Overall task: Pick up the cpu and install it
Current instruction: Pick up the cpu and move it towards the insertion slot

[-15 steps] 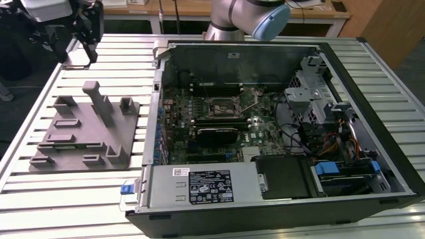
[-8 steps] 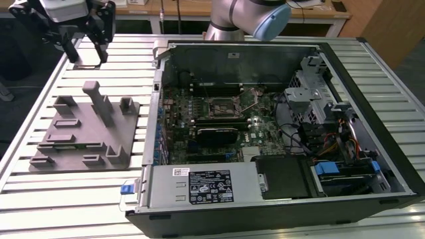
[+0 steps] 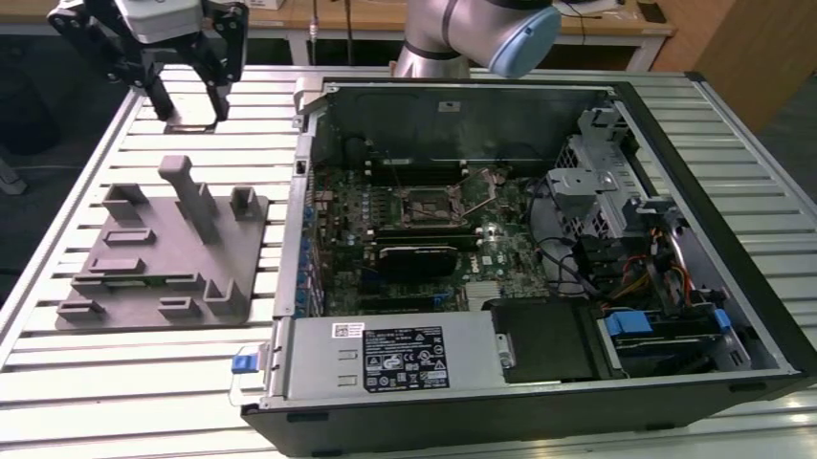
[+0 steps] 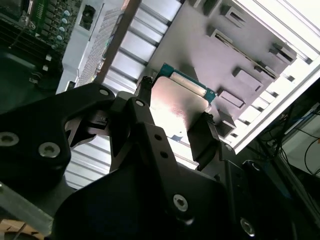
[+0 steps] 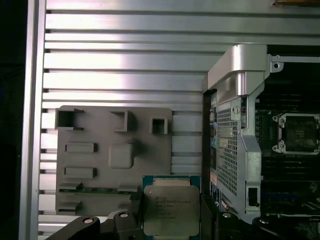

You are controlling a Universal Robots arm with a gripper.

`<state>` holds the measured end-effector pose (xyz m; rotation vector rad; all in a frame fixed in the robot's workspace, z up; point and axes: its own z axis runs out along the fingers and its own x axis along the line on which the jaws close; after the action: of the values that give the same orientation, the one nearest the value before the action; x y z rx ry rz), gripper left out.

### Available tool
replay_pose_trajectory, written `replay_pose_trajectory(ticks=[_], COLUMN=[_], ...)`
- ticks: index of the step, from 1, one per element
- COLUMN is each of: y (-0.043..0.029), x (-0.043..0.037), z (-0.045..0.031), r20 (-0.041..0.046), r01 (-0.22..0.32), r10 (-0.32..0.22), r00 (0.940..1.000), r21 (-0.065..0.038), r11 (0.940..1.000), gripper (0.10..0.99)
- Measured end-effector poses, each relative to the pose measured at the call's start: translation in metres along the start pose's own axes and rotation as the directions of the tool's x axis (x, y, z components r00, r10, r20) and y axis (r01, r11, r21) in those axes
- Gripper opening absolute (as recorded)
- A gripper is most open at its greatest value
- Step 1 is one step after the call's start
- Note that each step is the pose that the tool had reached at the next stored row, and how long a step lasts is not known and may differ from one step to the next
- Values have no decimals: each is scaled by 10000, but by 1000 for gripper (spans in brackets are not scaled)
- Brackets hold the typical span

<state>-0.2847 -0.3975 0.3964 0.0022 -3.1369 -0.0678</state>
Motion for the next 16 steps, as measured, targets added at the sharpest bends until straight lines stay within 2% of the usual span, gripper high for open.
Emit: replay_pose_trajectory(ticks=[9, 16], y=[0, 0], x=[-229, -440], z=[-1, -2], r20=[-31, -63], r01=[-2, -3], r10=[2, 3], r00=[10000, 10000], r21=[0, 0], r11=[10000, 10000], gripper=[541, 541])
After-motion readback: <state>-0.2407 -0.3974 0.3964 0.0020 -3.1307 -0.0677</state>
